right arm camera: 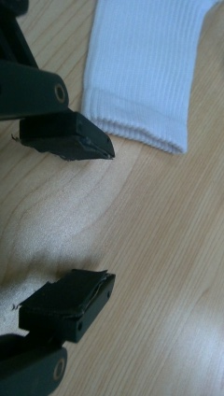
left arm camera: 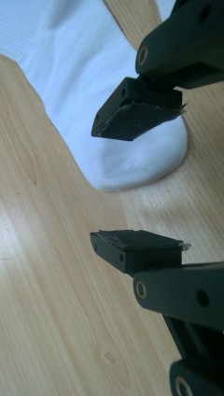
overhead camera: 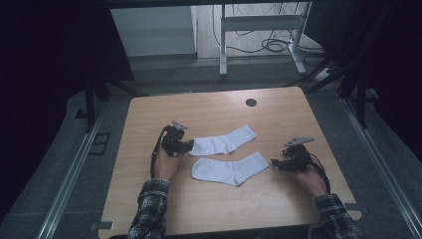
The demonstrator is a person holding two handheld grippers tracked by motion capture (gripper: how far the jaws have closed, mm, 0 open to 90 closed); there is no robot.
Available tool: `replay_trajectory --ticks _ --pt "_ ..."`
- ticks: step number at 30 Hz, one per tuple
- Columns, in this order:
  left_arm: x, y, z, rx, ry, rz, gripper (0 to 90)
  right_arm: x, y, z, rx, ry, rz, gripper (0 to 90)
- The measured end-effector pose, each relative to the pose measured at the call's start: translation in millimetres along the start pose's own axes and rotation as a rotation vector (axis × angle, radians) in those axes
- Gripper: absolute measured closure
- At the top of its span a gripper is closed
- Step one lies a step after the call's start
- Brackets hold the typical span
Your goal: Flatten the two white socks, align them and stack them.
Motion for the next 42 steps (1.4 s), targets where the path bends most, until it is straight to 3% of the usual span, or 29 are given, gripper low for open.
replay_trajectory --ticks 1,4,8,13,17,20,25,29,32,42 --pt "-2.1 1.5 -2.5 0.001 0.006 0.009 43.8 2.5 1.1 1.3 0.006 -0.023 0.004 35.4" --pt "-6.5 2.1 -5.8 -0.004 0.024 0.015 45.5 9.2 3.8 4.6 -0.007 -0.034 0.015 37.7" --pt "-11.3 1.9 -8.6 -0.009 0.029 0.017 50.3 19.2 5.2 5.4 0.013 -0.059 0.021 45.5" --pt "-12.8 0.8 -8.0 -0.019 0.035 0.037 53.3 30.0 0.6 2.4 0.027 -0.057 0.026 53.4" --pt "-13.0 -0.6 -4.8 -0.025 0.019 0.043 54.7 44.6 -7.2 0.1 0.034 -0.057 0.057 60.5" --pt "-13.9 -2.8 -4.1 -0.047 0.045 0.05 54.8 58.4 -18.7 -2.4 0.034 -0.041 0.076 63.6" --pt "-16.8 -5.0 -3.6 -0.029 0.031 0.049 53.9 73.4 -35.1 -4.8 0.029 -0.035 0.086 64.8" --pt "-19.6 -6.6 -5.4 -0.02 0.052 0.056 51.6 83.2 -47.6 -4.8 0.013 -0.029 0.09 64.7" --pt "-21.2 -7.7 -5.3 -0.009 0.042 0.055 51.3 86.0 -53.0 -4.4 0.006 -0.03 0.086 64.7" --pt "-31.0 -17.3 -4.1 -0.049 0.074 0.04 55.3 85.6 -86.0 -4.1 -0.018 -0.049 0.056 62.2"
Point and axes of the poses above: each handheld gripper's, and its own axes: y roughly backward along the jaws, x roughly out of its top, z roughly to its right, the point moved 5 cm from there along -y, roughly forward along the jaws, and after that the axes turned 5 degrees about z, right-handed, at the moved point
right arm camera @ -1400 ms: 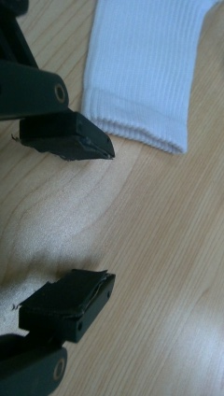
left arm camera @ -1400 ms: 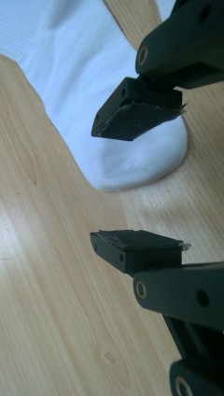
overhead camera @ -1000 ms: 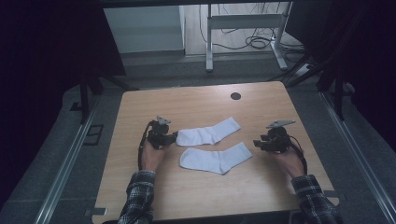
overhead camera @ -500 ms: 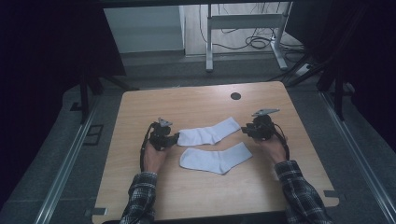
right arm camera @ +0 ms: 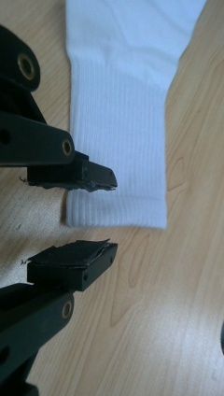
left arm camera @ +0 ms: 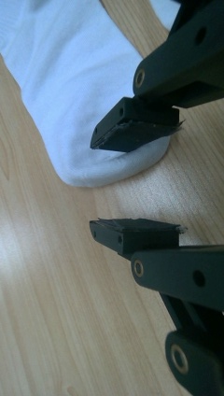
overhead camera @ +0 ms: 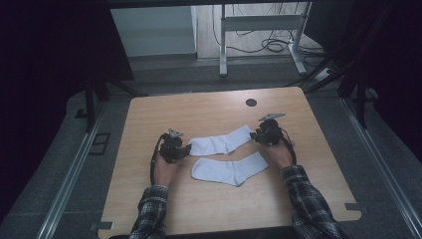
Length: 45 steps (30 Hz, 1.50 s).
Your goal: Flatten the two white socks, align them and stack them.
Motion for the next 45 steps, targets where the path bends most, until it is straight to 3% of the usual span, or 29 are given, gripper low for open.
replay_trajectory --ticks 5,7,9,11,18,29,38,45 --pt "-1.8 -2.6 2.1 -0.013 -0.006 -0.002 61.5 -3.4 -4.5 -2.3 0.007 0.017 -0.011 68.0" --pt "-1.5 -3.3 4.9 -0.039 0.007 0.002 71.8 -4.2 -3.4 -4.9 0.021 -0.001 -0.02 79.1" --pt "-1.3 -3.1 6.9 -0.054 0.01 -0.001 81.0 -4.7 -2.2 -6.7 0.021 -0.004 -0.026 81.7" --pt "-1.0 -2.9 8.5 -0.042 -0.006 -0.001 85.4 -4.9 -1.0 -8.3 0.017 0.003 -0.03 82.1" --pt "9.0 7.6 8.3 -0.046 -0.004 0.031 86.0 -1.5 11.8 -8.5 0.018 0.019 -0.004 82.5" --pt "23.7 30.2 17.3 -0.072 -0.048 0.046 85.5 9.2 48.5 -13.5 0.03 0.046 0.038 82.4" --pt "24.4 49.2 32.6 -0.101 -0.099 0.044 84.9 3.1 78.4 -18.5 0.057 0.049 0.056 82.4" --pt "15.5 64.8 44.7 -0.128 -0.117 0.047 84.8 -7.1 97.4 -24.5 0.079 0.044 0.065 82.4"
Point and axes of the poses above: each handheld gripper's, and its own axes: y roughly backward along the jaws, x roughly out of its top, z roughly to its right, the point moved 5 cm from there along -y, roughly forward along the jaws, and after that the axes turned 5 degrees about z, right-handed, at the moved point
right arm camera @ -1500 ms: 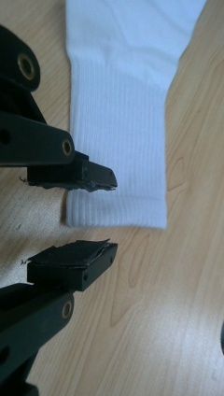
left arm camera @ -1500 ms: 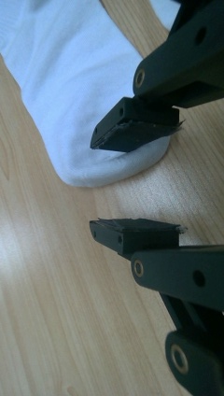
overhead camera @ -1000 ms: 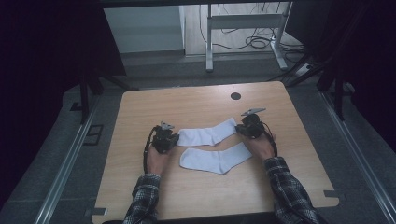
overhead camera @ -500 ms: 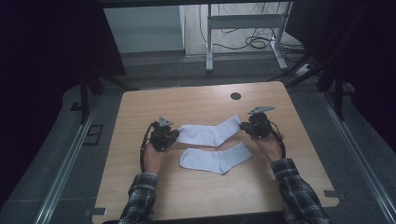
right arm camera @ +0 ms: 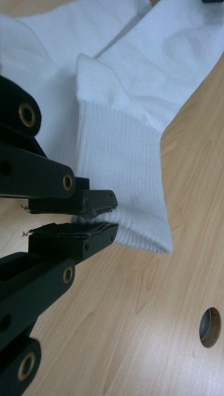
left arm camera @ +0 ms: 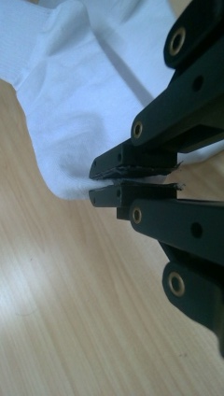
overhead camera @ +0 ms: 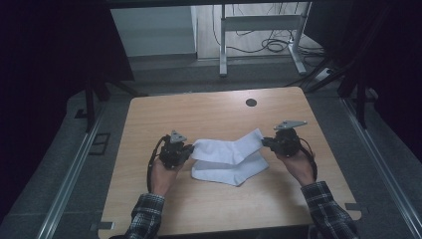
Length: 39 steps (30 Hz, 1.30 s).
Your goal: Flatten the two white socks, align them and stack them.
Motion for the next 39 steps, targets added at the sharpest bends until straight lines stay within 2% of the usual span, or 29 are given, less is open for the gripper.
replay_trajectory --ticks 9,18,23,27,30,35,36,37,39 --pt "-14.1 9.0 17.2 -0.038 -0.016 0.017 84.9 -13.2 16.8 -10.6 0.022 0.008 -0.012 82.4" --pt "-28.7 19.0 22.3 -0.058 -0.007 0.011 85.0 -27.1 28.3 -24.7 0.055 0.028 -0.044 82.3" --pt "-34.6 23.2 23.8 -0.068 -0.001 0.009 85.1 -31.7 30.2 -29.6 0.063 0.037 -0.057 82.1" --pt "-38.8 17.0 25.8 -0.072 -0.01 -0.013 85.0 -39.6 24.3 -28.8 0.062 0.032 -0.09 82.0" --pt "-40.2 8.1 26.2 -0.059 -0.033 -0.038 84.7 -46.9 17.2 -26.3 0.053 0.029 -0.119 81.8" --pt "-41.4 -0.1 24.6 -0.046 -0.034 -0.051 82.5 -53.0 11.4 -22.5 0.035 0.033 -0.133 79.2" --pt "-44.3 -5.6 22.9 -0.024 -0.042 -0.069 81.1 -54.5 9.5 -21.0 0.03 0.035 -0.132 76.5" --pt "-46.6 -8.3 21.9 -0.008 -0.043 -0.076 77.6 -56.3 7.7 -19.6 0.021 0.036 -0.132 73.5" --pt "-50.7 -11.0 19.7 0.008 -0.041 -0.086 64.9 -59.7 5.4 -16.4 0.0 0.042 -0.137 66.9"
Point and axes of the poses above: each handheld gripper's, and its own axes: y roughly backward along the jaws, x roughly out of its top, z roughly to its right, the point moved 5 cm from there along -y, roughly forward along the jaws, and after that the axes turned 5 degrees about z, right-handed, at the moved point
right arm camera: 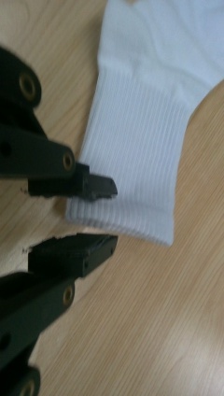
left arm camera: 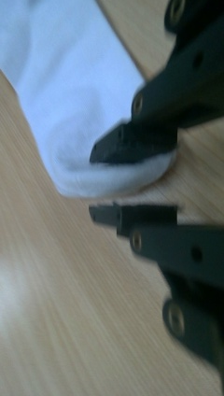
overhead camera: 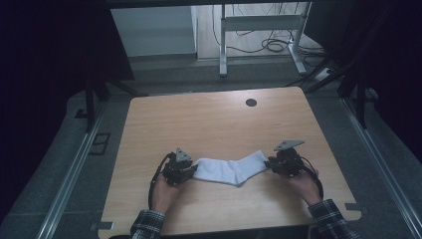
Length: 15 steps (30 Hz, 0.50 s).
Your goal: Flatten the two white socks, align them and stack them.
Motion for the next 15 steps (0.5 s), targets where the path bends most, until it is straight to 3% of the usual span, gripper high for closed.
replay_trajectory --ticks 2,6,8,13,15 --pt "1.3 3.6 -2.3 0.014 0.009 0.017 55.2 0.6 2.1 3.6 -0.011 -0.001 0.014 64.7" --pt "8.2 10.6 -4.0 -0.008 0.043 0.06 43.3 8.9 8.9 7.8 -0.032 -0.008 0.062 61.5" --pt "9.2 10.3 -3.5 -0.024 0.062 0.068 43.3 15.0 6.7 7.4 -0.021 -0.022 0.077 59.9" --pt "1.3 -2.0 -3.0 -0.004 0.061 0.021 44.3 16.2 -10.7 3.5 -0.015 -0.009 0.05 59.8" --pt "-2.6 -7.3 -4.2 -0.013 0.082 0.005 44.8 15.2 -16.1 5.2 -0.018 -0.016 0.039 59.8"
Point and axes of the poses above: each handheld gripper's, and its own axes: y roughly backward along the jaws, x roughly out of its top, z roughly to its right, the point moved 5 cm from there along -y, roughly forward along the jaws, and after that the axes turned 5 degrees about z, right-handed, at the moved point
